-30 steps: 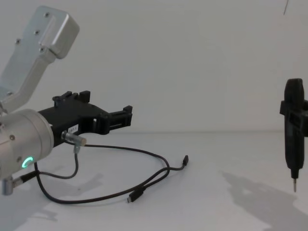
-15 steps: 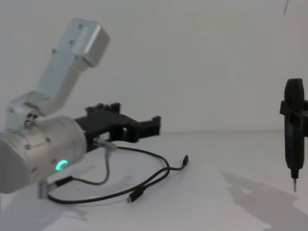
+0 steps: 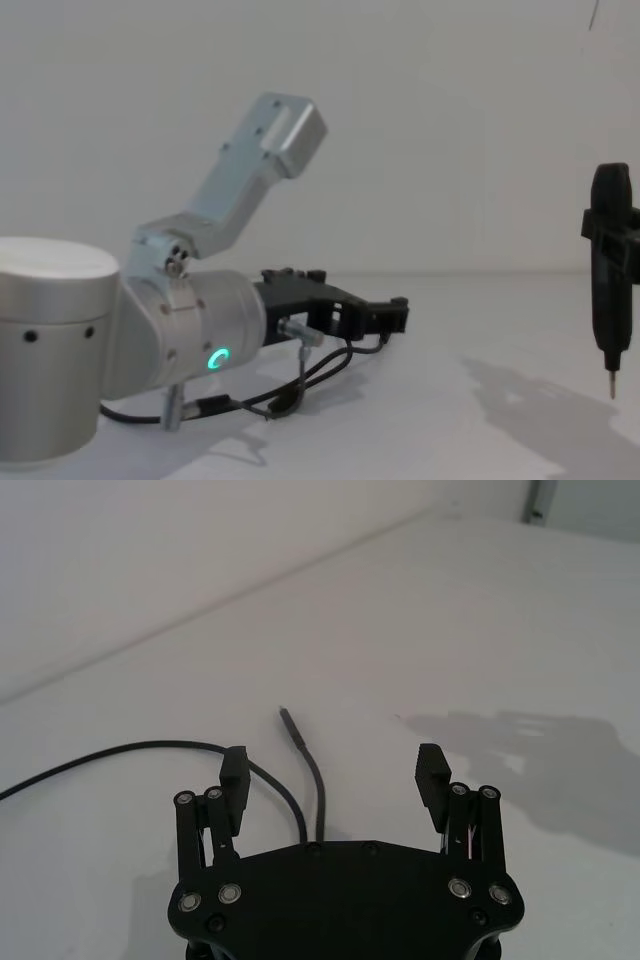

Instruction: Pick up the data cable with the one hand.

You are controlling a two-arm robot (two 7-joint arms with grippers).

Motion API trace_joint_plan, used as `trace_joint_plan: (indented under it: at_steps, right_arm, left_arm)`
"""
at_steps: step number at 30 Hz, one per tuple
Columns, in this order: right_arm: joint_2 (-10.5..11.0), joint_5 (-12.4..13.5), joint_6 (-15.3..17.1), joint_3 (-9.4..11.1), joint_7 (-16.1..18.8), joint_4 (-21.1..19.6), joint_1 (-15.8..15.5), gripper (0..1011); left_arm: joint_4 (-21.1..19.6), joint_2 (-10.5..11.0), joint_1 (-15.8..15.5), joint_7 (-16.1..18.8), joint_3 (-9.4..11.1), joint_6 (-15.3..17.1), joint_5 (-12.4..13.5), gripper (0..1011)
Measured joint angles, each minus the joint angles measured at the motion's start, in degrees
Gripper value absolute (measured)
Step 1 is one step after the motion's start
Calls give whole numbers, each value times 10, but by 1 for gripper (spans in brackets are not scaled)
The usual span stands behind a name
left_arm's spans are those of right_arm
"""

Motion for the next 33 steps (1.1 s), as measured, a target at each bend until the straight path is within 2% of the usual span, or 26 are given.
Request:
trace_joint_plan:
  at_steps: [8,18,25,33]
  right_arm:
    - [0,0,0,0,0,0,0,279]
    - [0,0,0,0,0,0,0,279]
    - [0,0,0,0,0,0,0,279]
    - [0,0,0,0,0,0,0,279]
  left_arm:
    - [10,-5,-24,-7,15,45,15,1001]
    - [-3,4,-45,-13,21,96,31,1001]
    - [-15,10,-47,-24,21,122,32,1001]
    - [-34,15,-34,-39,20,149,23,1001]
